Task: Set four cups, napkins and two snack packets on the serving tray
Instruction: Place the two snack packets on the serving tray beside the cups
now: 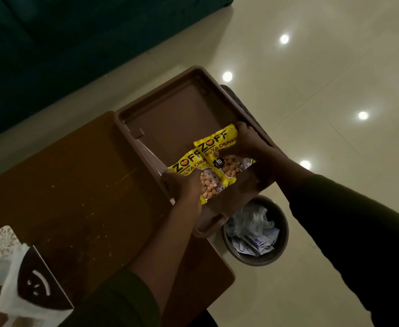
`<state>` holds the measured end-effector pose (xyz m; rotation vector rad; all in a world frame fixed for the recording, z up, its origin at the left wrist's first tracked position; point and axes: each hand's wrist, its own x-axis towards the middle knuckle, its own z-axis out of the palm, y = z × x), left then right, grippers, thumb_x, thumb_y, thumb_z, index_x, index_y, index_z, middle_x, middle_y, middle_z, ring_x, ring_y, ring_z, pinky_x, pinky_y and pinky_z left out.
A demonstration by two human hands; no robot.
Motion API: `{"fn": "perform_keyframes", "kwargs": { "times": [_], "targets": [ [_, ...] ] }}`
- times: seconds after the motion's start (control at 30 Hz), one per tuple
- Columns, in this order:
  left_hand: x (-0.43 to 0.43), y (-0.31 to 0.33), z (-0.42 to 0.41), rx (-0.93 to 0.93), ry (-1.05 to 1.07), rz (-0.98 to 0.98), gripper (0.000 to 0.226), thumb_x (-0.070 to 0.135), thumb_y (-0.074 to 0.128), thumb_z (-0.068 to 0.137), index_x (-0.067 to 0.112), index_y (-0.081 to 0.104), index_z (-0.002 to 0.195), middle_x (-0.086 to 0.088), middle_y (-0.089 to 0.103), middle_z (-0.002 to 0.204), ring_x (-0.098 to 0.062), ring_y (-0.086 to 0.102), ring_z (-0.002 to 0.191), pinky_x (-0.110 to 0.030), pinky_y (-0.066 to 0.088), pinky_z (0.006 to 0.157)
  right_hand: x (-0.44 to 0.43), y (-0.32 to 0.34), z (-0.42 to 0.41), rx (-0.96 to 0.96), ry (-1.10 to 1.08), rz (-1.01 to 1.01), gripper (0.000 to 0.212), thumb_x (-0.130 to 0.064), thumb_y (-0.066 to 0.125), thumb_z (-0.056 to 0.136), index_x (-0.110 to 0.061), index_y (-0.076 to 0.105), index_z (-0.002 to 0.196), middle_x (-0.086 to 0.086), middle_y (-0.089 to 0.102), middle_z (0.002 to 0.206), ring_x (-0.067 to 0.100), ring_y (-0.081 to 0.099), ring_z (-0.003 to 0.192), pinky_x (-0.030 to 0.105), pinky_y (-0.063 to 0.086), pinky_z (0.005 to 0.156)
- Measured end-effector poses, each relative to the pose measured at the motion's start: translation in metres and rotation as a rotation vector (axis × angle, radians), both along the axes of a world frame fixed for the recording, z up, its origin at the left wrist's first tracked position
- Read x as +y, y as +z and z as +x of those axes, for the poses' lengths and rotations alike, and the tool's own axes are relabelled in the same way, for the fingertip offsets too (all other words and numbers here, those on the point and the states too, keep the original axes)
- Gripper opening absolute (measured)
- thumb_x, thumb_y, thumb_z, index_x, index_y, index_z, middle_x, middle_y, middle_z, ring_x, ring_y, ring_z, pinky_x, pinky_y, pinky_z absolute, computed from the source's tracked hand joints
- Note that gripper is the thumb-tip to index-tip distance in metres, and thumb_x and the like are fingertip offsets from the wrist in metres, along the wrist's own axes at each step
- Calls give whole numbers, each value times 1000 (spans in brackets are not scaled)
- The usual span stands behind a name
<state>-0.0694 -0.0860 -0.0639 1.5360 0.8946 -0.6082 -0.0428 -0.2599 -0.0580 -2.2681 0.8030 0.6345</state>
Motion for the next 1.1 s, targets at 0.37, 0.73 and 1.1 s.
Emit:
{"fn": "perform_keyframes", "kwargs": {
  "times": [0.37,0.73,1.1],
  "targets": [
    [-1,-7,-13,-112,-187,29,67,14,76,80,8,41,136,-14,57,134,-31,57,121,-47,49,101,-8,4,-16,24,-205,187,68,-30,88,62,-11,59,120,9,66,118,28,62,109,43,53,95],
    [10,-1,-3,-188,-327,82,65,12,56,94,20,25,151,-12,54,138,-31,55,123,-43,48,103,-11,23,-22,-99,-139,372,52,-17,78,76,-18,54,121,8,68,115,29,66,105,50,51,95],
    [105,35,27,-308,-117,61,33,16,54,96,12,46,127,-8,62,125,-20,67,95,-27,51,61,34,52,-10,-392,-129,248,43,-12,72,79,-26,59,118,1,69,105,21,66,97,48,51,96]
  ]
}}
